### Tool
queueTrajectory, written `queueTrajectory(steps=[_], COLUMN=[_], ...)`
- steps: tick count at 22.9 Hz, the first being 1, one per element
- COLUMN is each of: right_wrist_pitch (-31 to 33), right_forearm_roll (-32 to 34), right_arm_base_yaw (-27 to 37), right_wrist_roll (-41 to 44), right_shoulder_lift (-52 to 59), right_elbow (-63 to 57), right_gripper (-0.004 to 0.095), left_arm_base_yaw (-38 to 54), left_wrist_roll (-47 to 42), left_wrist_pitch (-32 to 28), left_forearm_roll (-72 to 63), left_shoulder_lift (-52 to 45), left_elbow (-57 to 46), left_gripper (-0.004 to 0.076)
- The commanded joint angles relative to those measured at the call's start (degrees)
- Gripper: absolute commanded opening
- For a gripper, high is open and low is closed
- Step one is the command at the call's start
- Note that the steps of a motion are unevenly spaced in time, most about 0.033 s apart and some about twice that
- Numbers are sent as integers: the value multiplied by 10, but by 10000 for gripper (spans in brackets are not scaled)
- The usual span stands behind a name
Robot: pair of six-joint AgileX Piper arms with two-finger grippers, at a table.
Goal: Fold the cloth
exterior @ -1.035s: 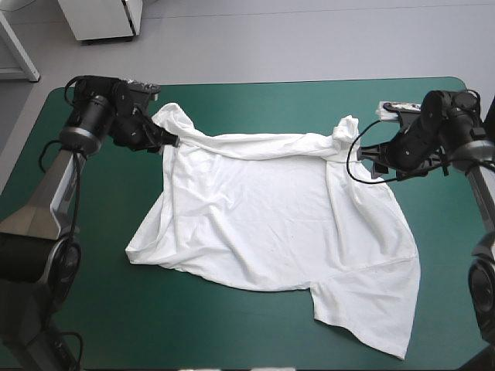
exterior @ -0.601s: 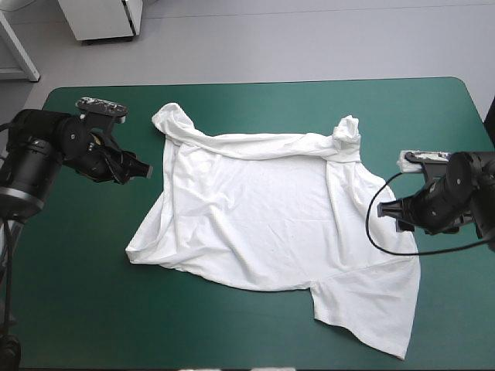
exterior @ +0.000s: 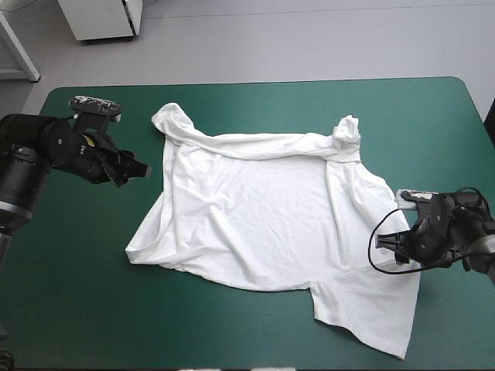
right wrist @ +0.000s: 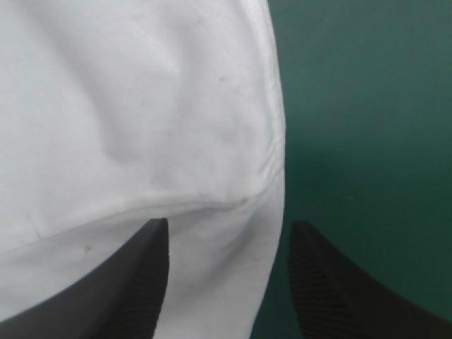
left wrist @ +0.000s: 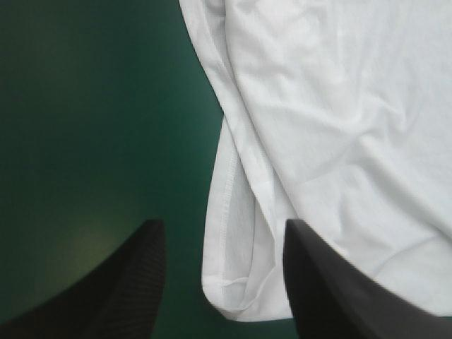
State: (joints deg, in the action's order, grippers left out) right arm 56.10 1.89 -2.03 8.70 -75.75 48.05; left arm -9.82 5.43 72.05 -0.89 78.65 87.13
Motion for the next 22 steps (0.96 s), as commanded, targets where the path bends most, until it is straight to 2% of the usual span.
queueTrajectory(steps=[1,5,9,11,15,16,19,22], right_wrist_pitch=[-28,-39,-47,-50,-41,-41,-38,-26], right_forearm_roll=[4,-14,-29,-33,-36,-33,7,104], right_arm_base_yaw=[19,70,71,71,71,71,71,75], right_wrist_roll=[0,-36,-43,-41,-41,-39,-1,48], right_shoulder_lift=[-25,-61,-83,-101,-119,-118,-112,-110], right_elbow=[13,13,13,13,13,13,18,47], right_gripper=[482,482,454,351,28,-13,-17,-17], left_arm_base_yaw=[-3,-3,-3,-3,-3,-3,-3,-3], left_wrist_roll=[-1,-1,-1,-4,-4,-4,-4,-4], left_wrist_pitch=[16,15,8,10,15,15,15,15], left_forearm_roll=[-7,-7,-9,-9,-10,-10,-10,-11], left_shoulder_lift=[-19,-19,-19,-19,-19,-19,-19,-19], left_elbow=[12,12,12,12,12,12,12,12], left_gripper=[370,370,370,370,370,370,370,370])
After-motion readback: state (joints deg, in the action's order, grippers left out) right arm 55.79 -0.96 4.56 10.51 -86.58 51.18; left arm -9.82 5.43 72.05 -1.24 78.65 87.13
